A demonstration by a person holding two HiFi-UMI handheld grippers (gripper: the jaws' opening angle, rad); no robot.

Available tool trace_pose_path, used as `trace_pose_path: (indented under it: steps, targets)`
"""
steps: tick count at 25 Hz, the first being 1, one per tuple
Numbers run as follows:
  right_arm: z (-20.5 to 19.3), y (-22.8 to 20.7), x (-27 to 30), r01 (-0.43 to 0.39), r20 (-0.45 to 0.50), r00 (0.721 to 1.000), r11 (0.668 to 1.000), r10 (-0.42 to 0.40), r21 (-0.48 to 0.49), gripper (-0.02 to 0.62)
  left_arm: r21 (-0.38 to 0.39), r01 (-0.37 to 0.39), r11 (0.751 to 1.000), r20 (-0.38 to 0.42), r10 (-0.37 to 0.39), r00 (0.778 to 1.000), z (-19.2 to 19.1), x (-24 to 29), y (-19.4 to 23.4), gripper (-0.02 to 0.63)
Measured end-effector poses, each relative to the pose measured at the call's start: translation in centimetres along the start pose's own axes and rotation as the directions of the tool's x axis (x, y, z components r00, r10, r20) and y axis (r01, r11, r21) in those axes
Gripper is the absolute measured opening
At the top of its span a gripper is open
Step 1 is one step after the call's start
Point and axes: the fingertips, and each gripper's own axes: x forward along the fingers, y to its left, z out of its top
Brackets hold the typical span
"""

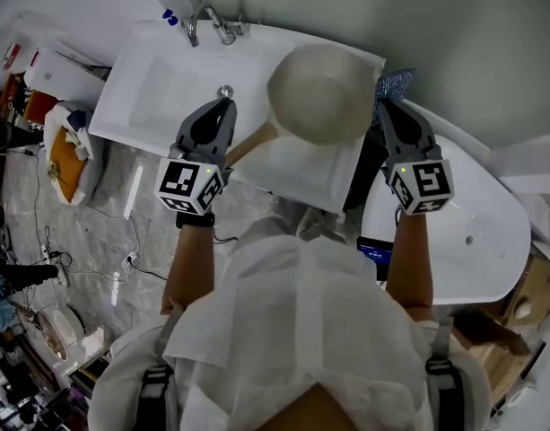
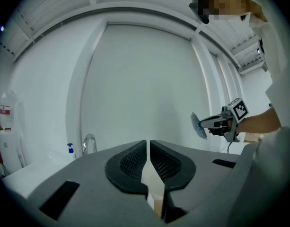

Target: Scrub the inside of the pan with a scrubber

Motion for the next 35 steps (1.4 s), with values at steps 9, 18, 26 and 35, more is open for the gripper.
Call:
trace_pose_path:
  steps: [9, 18, 26, 35]
  targets:
    - [-3.5, 0.0, 5.9, -0.067, -0.1, 0.993, 0.997, 0.07, 0.035, 0.017, -0.044, 0.143, 0.989, -0.213, -0.149, 0.966, -6.5, 4.3, -0.7, 0.153]
    - [-8.2, 0.6, 11.8, -0.115, -0.231, 0.965, 0.992, 0.126, 0.06, 0.017, -0.076, 0.313, 0.947, -0.437, -0.313, 0.843, -13.5, 7.5, -3.5, 0.286]
    - [-11.3, 1.9, 15.6, -0.165, -0.289, 0.939, 0.982, 0.186, 0.097, 0.017, -0.049, 0.432, 0.9, -0.652, -0.356, 0.669, -19.2, 7.8, -5.5, 0.358]
    - [-10.6, 7.7, 21.2, -0.343, -0.293, 0.884, 0.931, 0.364, 0.121, 0.017, -0.114, 0.494, 0.862, -0.789, -0.381, 0.483, -23.7, 7.6, -6.2, 0.377]
